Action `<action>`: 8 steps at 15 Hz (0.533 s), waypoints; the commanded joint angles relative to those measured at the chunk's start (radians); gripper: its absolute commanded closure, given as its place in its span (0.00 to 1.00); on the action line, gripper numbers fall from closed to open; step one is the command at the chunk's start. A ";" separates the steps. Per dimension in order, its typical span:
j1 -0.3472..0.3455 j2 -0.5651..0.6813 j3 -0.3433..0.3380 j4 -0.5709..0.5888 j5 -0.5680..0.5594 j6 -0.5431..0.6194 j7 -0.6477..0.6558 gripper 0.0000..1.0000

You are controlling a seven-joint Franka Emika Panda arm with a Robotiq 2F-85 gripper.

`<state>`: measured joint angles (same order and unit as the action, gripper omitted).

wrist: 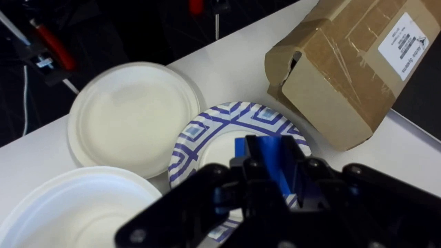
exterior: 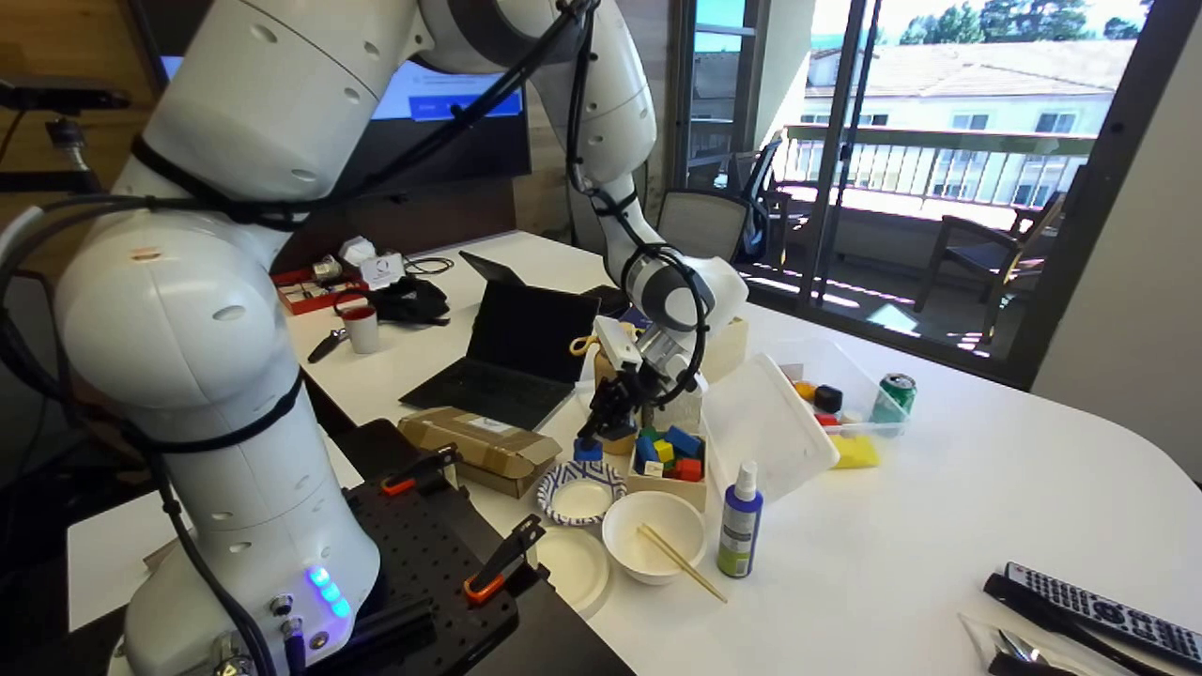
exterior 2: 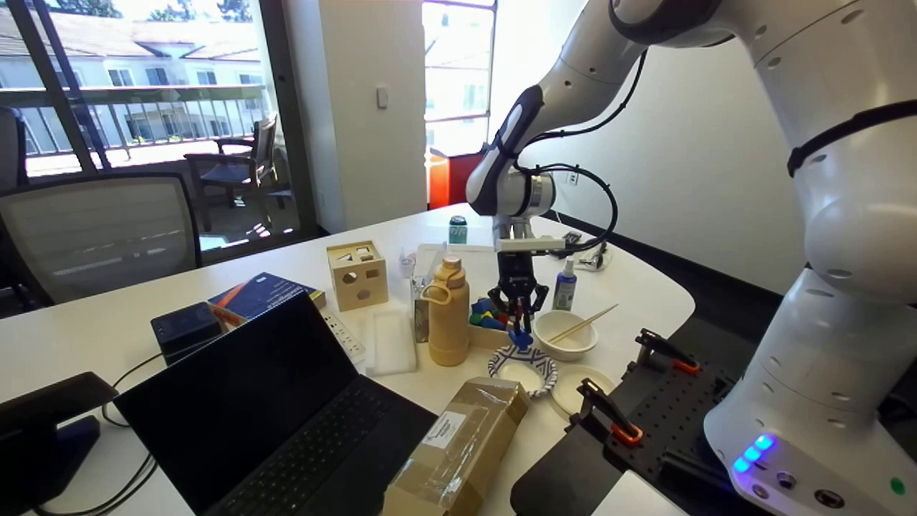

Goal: Remove the flowery blue block from the wooden box and put it on the white plate with blue markings

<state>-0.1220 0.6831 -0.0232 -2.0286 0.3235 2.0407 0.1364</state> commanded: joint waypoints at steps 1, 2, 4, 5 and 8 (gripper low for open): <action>0.022 0.030 -0.009 -0.002 0.018 0.035 0.047 0.95; 0.024 0.035 -0.009 -0.004 0.020 0.048 0.051 0.95; 0.024 0.042 -0.010 -0.004 0.020 0.059 0.059 0.53; 0.023 0.039 -0.009 -0.006 0.020 0.064 0.057 0.47; 0.017 0.015 -0.009 -0.017 0.021 0.072 0.046 0.24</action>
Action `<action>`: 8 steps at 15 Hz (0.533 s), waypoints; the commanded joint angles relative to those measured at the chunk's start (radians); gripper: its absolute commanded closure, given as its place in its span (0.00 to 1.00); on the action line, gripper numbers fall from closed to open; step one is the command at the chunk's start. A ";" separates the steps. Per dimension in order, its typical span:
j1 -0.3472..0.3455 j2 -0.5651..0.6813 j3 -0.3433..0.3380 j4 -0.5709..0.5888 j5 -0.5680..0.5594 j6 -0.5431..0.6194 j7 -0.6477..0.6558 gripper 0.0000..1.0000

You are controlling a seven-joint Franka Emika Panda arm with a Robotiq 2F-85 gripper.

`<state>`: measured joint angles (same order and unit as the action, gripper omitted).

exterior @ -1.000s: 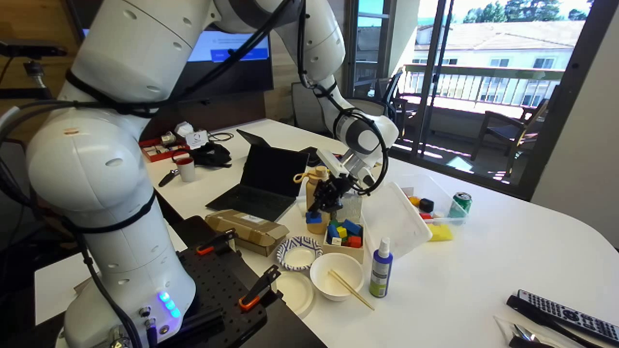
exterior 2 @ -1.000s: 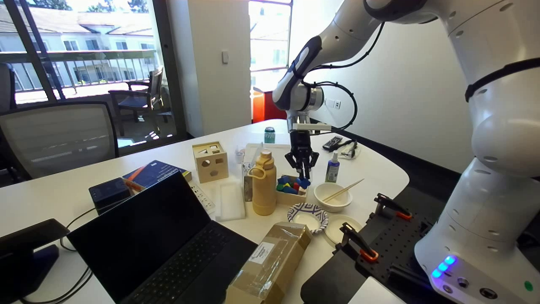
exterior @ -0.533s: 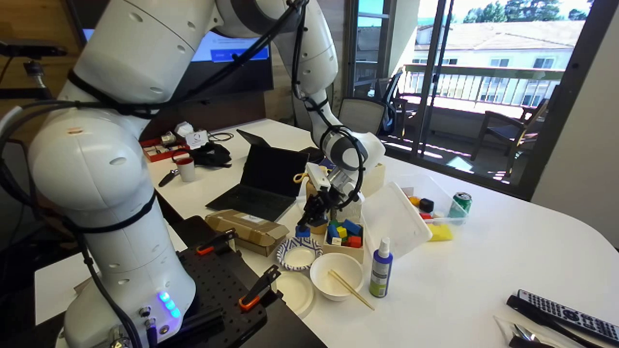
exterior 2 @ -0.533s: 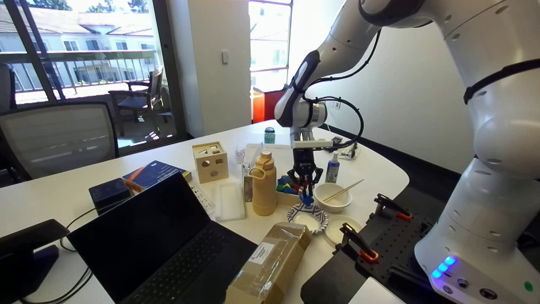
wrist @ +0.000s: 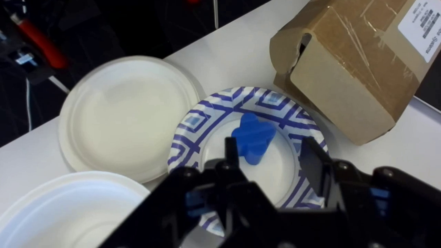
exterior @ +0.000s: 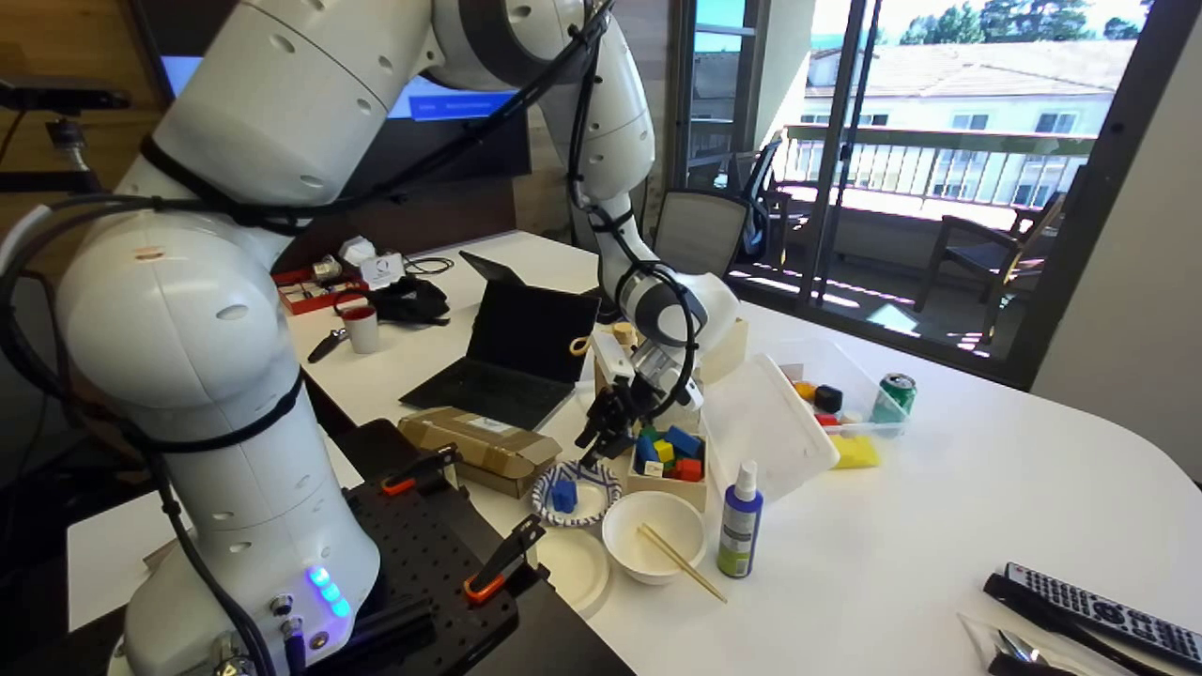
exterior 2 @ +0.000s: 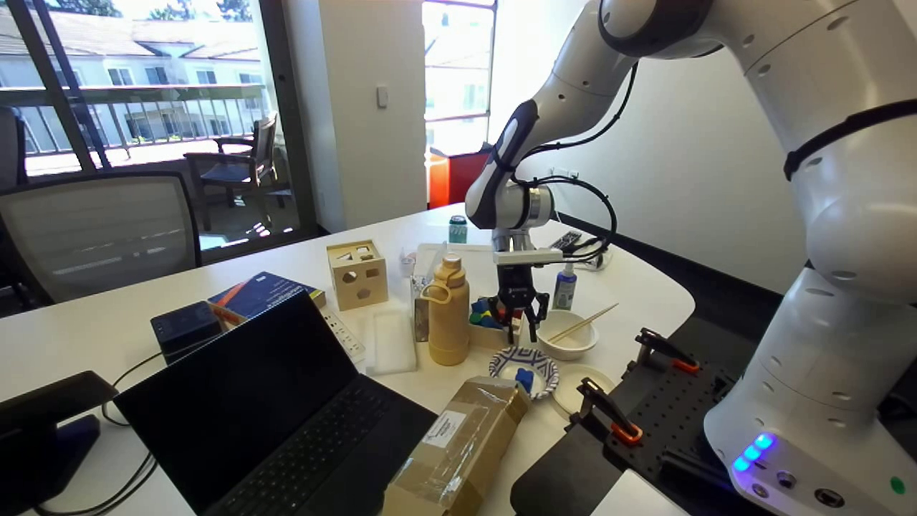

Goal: Remove the flowery blue block from the wooden box and put it on the white plate with blue markings

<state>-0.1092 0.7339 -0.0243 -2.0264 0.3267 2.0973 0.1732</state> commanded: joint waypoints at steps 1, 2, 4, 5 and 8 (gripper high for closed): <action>0.000 -0.053 -0.006 -0.027 0.019 0.017 0.001 0.17; 0.000 -0.068 -0.007 -0.034 0.018 0.021 -0.001 0.10; 0.006 -0.116 -0.013 -0.057 0.011 0.030 0.005 0.00; 0.011 -0.150 -0.018 -0.073 0.006 0.037 0.013 0.00; 0.021 -0.255 -0.036 -0.114 -0.011 0.040 0.028 0.00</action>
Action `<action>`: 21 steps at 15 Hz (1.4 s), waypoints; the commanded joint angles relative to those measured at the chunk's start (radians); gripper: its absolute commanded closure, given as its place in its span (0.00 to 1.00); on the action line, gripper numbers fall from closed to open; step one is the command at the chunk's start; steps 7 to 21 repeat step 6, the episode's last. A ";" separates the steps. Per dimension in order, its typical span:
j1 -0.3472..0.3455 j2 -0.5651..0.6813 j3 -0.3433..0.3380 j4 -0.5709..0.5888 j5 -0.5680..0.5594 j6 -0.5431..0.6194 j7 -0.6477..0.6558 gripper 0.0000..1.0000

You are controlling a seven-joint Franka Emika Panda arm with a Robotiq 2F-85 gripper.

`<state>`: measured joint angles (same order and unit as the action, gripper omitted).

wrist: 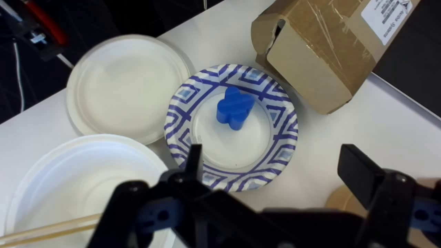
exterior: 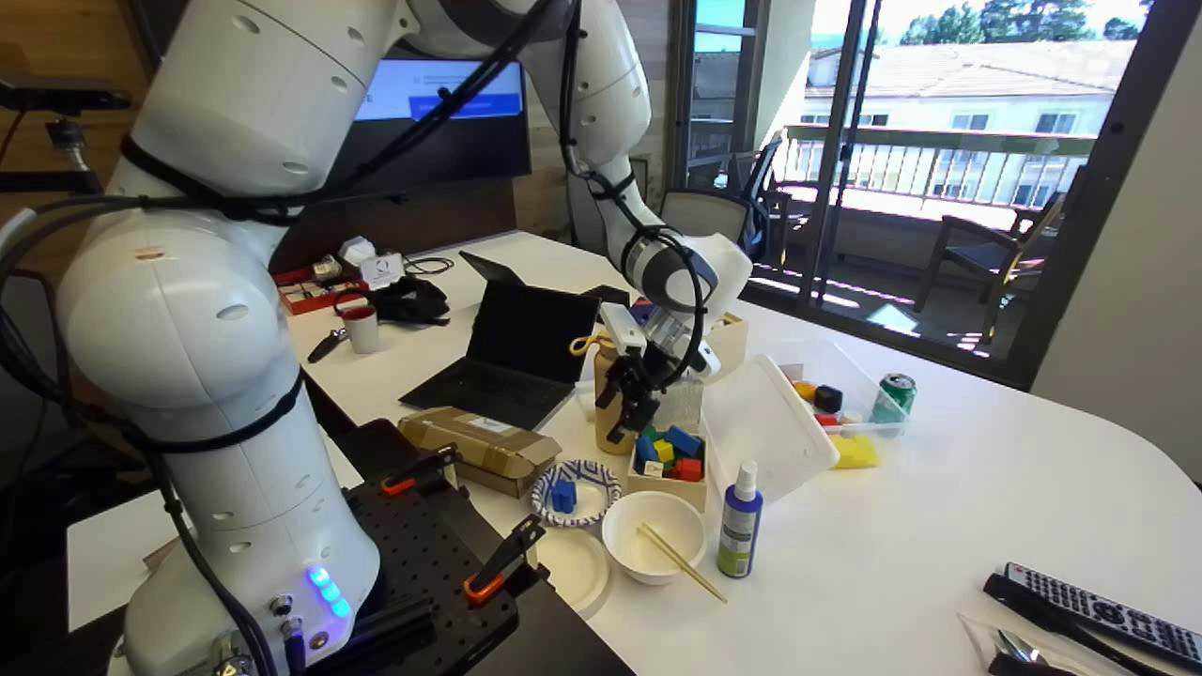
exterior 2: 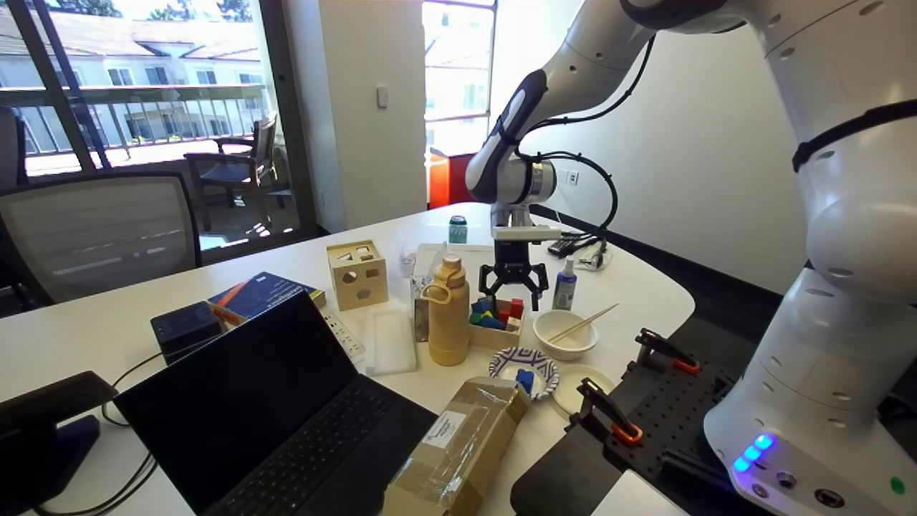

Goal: Remove the flowery blue block from the wooden box and put it on the white plate with blue markings

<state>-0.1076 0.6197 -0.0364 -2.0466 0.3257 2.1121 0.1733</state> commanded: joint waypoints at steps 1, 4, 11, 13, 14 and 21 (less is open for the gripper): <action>0.022 -0.174 -0.030 -0.104 -0.017 0.024 0.034 0.00; 0.020 -0.242 -0.036 -0.121 -0.026 0.014 0.038 0.00; 0.018 -0.260 -0.034 -0.121 -0.027 0.002 0.033 0.00; 0.018 -0.260 -0.034 -0.121 -0.027 0.002 0.033 0.00; 0.018 -0.260 -0.034 -0.121 -0.027 0.002 0.033 0.00; 0.018 -0.260 -0.034 -0.121 -0.027 0.002 0.033 0.00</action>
